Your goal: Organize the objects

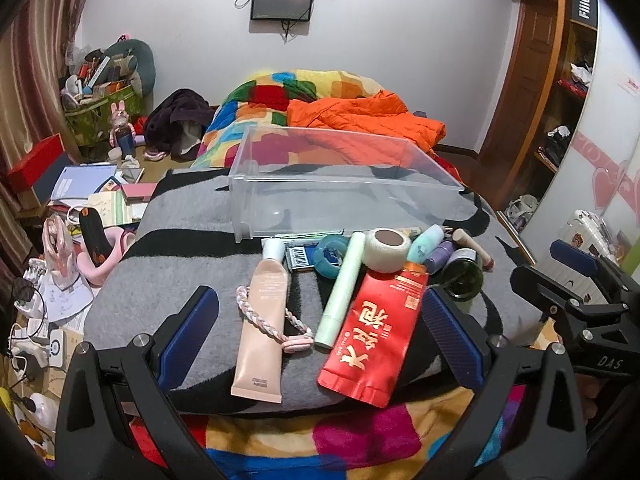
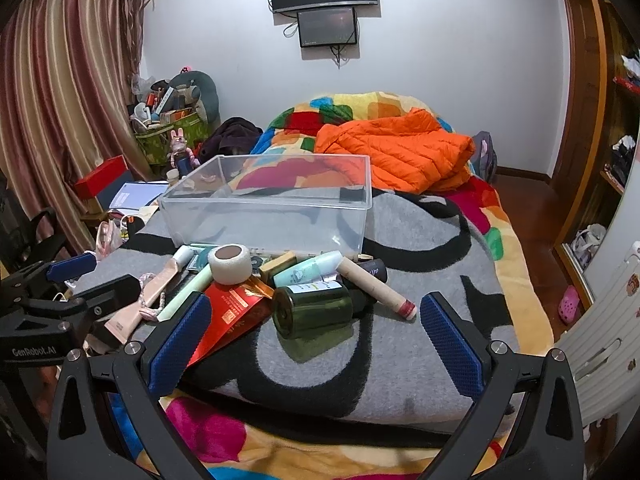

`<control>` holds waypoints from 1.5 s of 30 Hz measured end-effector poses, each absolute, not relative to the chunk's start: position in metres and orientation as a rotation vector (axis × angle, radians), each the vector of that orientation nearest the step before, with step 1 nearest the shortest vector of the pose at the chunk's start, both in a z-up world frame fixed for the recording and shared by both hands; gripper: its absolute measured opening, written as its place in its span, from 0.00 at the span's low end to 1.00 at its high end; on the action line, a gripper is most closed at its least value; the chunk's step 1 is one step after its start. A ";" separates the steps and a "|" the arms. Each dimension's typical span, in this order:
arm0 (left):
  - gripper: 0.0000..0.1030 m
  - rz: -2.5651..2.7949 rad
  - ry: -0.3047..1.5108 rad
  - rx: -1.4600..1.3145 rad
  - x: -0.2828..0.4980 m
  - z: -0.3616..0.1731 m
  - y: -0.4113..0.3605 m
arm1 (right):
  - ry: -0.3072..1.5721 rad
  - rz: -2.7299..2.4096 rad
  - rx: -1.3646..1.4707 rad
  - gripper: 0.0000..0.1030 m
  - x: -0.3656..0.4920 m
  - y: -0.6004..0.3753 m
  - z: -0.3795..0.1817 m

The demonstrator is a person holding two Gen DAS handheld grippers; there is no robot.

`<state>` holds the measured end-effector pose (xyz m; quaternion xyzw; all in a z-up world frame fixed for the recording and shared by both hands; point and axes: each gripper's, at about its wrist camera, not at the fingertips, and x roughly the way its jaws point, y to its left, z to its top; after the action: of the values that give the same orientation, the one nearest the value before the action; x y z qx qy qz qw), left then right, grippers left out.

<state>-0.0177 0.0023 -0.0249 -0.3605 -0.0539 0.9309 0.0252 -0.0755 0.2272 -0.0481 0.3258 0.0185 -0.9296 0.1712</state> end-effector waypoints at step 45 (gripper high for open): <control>0.31 2.790 -0.073 -1.365 -0.094 -0.089 -0.036 | 0.095 -2.511 1.183 0.13 -0.166 0.267 -0.111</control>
<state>-0.0945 -0.0359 -0.0890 -0.4392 -0.0236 0.8979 0.0173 -0.1658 0.2673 -0.1114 0.4190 0.0336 -0.8891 0.1810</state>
